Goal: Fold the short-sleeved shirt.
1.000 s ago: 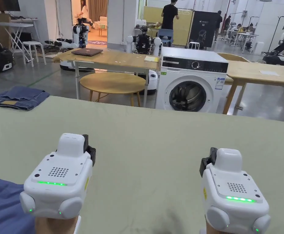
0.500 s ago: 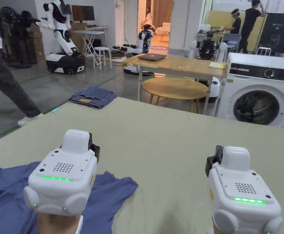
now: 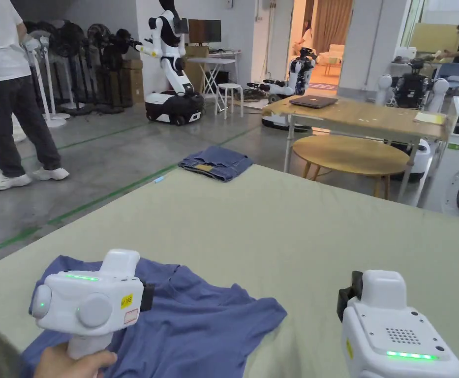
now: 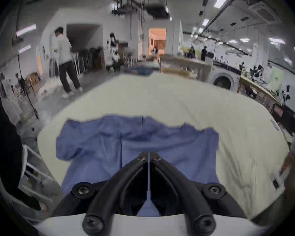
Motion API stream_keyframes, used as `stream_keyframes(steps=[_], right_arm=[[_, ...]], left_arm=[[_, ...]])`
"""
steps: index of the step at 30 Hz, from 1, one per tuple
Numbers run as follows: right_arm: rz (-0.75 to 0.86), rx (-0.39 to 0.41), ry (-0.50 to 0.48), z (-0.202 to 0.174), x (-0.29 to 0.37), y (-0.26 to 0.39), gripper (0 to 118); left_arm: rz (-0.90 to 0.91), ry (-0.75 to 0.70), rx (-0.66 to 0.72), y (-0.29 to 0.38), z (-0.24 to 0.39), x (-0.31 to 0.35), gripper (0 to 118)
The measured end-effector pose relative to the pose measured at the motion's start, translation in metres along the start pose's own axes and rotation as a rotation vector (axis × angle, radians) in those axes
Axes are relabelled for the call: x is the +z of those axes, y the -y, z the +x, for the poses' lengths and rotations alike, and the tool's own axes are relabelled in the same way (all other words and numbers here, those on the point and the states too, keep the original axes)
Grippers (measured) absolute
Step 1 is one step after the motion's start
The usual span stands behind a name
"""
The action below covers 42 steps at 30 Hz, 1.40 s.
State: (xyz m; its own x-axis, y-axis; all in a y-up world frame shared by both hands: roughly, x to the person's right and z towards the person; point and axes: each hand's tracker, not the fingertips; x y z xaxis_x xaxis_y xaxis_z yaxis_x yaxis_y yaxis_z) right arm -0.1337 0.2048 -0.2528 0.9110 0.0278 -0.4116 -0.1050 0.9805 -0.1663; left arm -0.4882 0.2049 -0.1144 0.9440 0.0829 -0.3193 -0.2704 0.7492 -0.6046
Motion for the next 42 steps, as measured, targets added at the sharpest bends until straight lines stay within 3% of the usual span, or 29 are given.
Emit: stream_keyframes(steps=[1,2,3,4,6,7,12,14,15,16,18,19,20,23,28,35,38,42], right_arm=[[-0.007,-0.004,-0.002,0.002,0.000,0.001,0],[-0.016,-0.003,-0.002,0.003,-0.001,0.002,0],[-0.025,-0.002,-0.002,0.004,-0.002,0.003,0],[-0.031,-0.003,-0.002,0.006,-0.002,0.004,0],[-0.043,-0.003,0.000,0.008,-0.002,0.005,0],[-0.048,-0.002,0.008,0.009,-0.002,0.006,0],[-0.070,-0.003,0.018,0.018,-0.001,0.011,0],[-0.077,-0.002,0.024,0.022,-0.001,0.014,0],[-0.079,-0.002,0.025,0.024,0.000,0.015,0],[-0.081,-0.003,0.029,0.026,0.000,0.016,0],[-0.085,-0.009,0.034,0.028,0.000,0.019,0],[-0.091,-0.012,0.037,0.029,-0.001,0.021,0],[-0.098,-0.017,0.040,0.030,-0.002,0.022,0],[-0.110,-0.036,0.039,0.031,-0.001,0.026,0],[-0.113,-0.045,0.052,0.036,0.000,0.029,0],[-0.048,-0.053,0.091,0.051,0.009,0.018,0],[-0.011,-0.046,0.110,0.060,0.016,0.009,0],[0.016,-0.053,0.138,0.074,0.022,-0.003,0]], left_arm=[[-0.033,0.001,0.005,0.002,-0.002,-0.004,37],[-0.074,0.004,-0.006,0.003,-0.003,-0.010,37],[-0.120,0.025,-0.022,0.004,-0.004,-0.017,45],[-0.171,0.040,-0.029,0.005,-0.006,-0.026,61],[-0.231,0.043,-0.039,0.009,-0.006,-0.040,57],[-0.281,0.036,-0.030,0.011,-0.005,-0.049,68],[-0.467,-0.060,0.013,0.025,-0.012,-0.105,69],[-0.421,-0.064,-0.082,0.031,-0.004,-0.107,69],[-0.409,-0.075,-0.112,0.030,0.000,-0.104,68],[-0.403,-0.084,-0.123,0.031,0.009,-0.093,54],[-0.384,0.002,-0.146,0.033,0.014,-0.087,12],[-0.382,-0.006,-0.143,0.034,0.018,-0.087,0],[-0.378,-0.065,-0.176,0.036,0.020,-0.089,0],[-0.345,-0.052,-0.170,0.042,0.019,-0.086,0],[-0.162,-0.035,-0.067,0.033,0.010,-0.060,0],[0.037,0.015,-0.088,-0.010,0.018,-0.018,0],[0.150,0.035,-0.031,-0.037,0.035,0.011,0],[0.234,0.069,-0.095,-0.075,0.067,0.043,0]])
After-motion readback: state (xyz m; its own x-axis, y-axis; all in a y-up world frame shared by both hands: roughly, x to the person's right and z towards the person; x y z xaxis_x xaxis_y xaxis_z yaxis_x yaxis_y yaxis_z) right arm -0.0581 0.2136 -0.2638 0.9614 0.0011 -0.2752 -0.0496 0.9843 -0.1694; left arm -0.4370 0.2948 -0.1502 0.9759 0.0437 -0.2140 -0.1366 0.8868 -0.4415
